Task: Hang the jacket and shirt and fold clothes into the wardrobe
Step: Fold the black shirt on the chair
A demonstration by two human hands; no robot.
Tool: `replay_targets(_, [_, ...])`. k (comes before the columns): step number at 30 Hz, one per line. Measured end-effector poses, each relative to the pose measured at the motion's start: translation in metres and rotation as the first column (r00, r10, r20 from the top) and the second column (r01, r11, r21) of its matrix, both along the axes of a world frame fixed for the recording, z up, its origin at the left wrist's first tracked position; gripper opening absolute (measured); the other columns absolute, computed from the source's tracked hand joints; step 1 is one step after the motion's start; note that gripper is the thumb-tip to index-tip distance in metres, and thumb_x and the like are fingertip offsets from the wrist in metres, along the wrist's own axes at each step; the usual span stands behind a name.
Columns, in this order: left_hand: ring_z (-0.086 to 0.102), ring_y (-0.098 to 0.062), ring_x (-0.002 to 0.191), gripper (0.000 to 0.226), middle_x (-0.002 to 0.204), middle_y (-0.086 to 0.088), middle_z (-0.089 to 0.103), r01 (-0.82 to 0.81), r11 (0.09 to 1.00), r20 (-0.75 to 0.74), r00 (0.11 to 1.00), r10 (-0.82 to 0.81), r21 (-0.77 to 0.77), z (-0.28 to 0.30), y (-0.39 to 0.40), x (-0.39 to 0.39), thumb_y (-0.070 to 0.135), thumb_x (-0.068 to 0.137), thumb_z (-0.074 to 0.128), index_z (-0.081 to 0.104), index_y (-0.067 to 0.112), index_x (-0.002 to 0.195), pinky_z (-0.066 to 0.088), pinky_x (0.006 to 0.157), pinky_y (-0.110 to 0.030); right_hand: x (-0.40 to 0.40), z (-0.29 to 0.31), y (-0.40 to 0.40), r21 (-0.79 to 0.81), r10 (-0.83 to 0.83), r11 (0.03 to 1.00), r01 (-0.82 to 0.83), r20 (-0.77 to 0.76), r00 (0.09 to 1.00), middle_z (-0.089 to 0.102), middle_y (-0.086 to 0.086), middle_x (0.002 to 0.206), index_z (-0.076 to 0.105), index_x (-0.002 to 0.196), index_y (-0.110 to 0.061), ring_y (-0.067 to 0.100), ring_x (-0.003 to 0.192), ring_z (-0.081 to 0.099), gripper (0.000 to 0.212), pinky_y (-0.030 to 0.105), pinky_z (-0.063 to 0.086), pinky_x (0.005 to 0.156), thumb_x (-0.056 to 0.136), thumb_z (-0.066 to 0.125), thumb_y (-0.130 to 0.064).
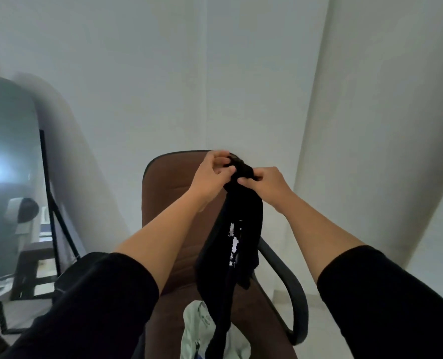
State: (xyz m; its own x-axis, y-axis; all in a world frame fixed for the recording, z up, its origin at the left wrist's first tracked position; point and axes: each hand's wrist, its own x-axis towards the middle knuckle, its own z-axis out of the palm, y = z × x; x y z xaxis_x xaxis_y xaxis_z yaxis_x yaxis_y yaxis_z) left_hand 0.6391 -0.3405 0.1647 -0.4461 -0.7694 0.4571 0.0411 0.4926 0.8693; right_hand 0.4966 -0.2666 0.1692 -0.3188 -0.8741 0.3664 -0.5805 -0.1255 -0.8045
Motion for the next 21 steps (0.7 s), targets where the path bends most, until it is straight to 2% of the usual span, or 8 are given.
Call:
replay_targets(2, [0.057,-0.009,0.093,0.026,0.101,0.008,0.057,-0.082,0.996,0.107,0.991,0.084,-0.021,-0.005,-0.010,0.001,0.016,0.089,0.060,0.048,0.020,0.112,0.046,0.080,-0.021,-0.008,0.009,-0.001,-0.009,0.022,1.000,-0.022,0.088,0.996,0.071,0.010,0.087,0.072,0.090,-0.012,0.024,0.086,0.069,0.010,0.033,0.054,0.082,0.082,0.072,-0.018])
replay_targets(5, [0.056,-0.013,0.090,0.014,0.099,0.001,0.059,-0.001,0.998,0.355,0.935,0.024,-0.066,-0.018,-0.019,-0.004,0.023,0.093,0.056,0.052,0.017,0.105,0.043,0.078,-0.022,-0.016,0.023,-0.003,-0.065,0.059,0.997,-0.047,0.203,0.977,0.070,0.008,0.088,0.070,0.097,-0.011,0.019,0.081,0.068,0.015,0.022,0.056,0.075,0.083,0.071,-0.015])
replay_targets(9, [0.053,-0.018,0.118,0.042,0.128,-0.002,0.057,0.093,0.995,0.460,0.886,-0.066,-0.037,-0.024,-0.015,-0.017,0.037,0.094,0.051,0.048,0.015,0.129,0.043,0.100,-0.035,-0.022,0.032,-0.008,-0.095,0.107,0.992,-0.086,0.245,0.964,0.070,0.008,0.090,0.070,0.094,-0.012,0.013,0.078,0.068,0.011,0.014,0.054,0.067,0.084,0.070,-0.015])
replay_targets(11, [0.056,-0.017,0.115,0.044,0.123,0.000,0.061,0.070,0.996,0.465,0.885,-0.035,-0.058,-0.022,-0.018,-0.020,0.044,0.091,0.054,0.053,0.016,0.124,0.047,0.096,-0.033,-0.027,0.032,-0.012,-0.099,0.091,0.993,-0.068,0.249,0.964,0.071,0.009,0.093,0.070,0.093,-0.013,0.016,0.082,0.069,0.011,0.018,0.056,0.072,0.084,0.070,-0.017])
replay_targets(13, [0.061,-0.013,0.094,0.022,0.095,0.005,0.066,-0.025,0.995,0.461,0.885,0.067,-0.097,-0.015,-0.023,-0.017,0.042,0.091,0.055,0.063,0.021,0.095,0.047,0.074,-0.019,-0.038,0.031,-0.018,-0.086,0.028,0.996,-0.006,0.251,0.968,0.072,0.010,0.096,0.071,0.093,-0.015,0.020,0.088,0.069,0.012,0.028,0.056,0.081,0.082,0.072,-0.020])
replay_targets(15, [0.058,-0.015,0.079,0.025,0.073,0.006,0.061,-0.181,0.951,0.438,0.855,0.278,-0.249,-0.004,-0.029,-0.010,0.040,0.092,0.053,0.056,0.026,0.071,0.038,0.062,-0.021,-0.049,0.027,-0.022,-0.051,-0.059,0.996,0.071,0.219,0.974,0.072,0.007,0.094,0.072,0.095,-0.015,0.021,0.089,0.069,0.016,0.033,0.056,0.085,0.080,0.073,-0.021])
replay_targets(17, [0.058,-0.020,0.080,0.028,0.072,0.003,0.058,-0.315,0.874,0.389,0.802,0.454,-0.369,0.007,-0.037,-0.002,0.039,0.093,0.051,0.054,0.023,0.070,0.035,0.066,-0.027,-0.059,0.023,-0.024,-0.017,-0.118,0.992,0.123,0.180,0.977,0.071,0.004,0.095,0.072,0.097,-0.013,0.020,0.091,0.067,0.019,0.033,0.054,0.088,0.079,0.074,-0.017])
replay_targets(21, [0.059,-0.031,0.095,0.034,0.094,-0.012,0.067,-0.522,0.777,0.374,0.683,0.628,-0.352,0.026,-0.056,0.013,0.035,0.095,0.046,0.066,0.009,0.091,0.035,0.074,-0.028,-0.078,0.018,-0.027,0.020,-0.230,0.973,0.229,0.117,0.966,0.069,0.005,0.105,0.073,0.099,-0.012,0.016,0.093,0.063,0.019,0.025,0.051,0.084,0.080,0.071,-0.009])
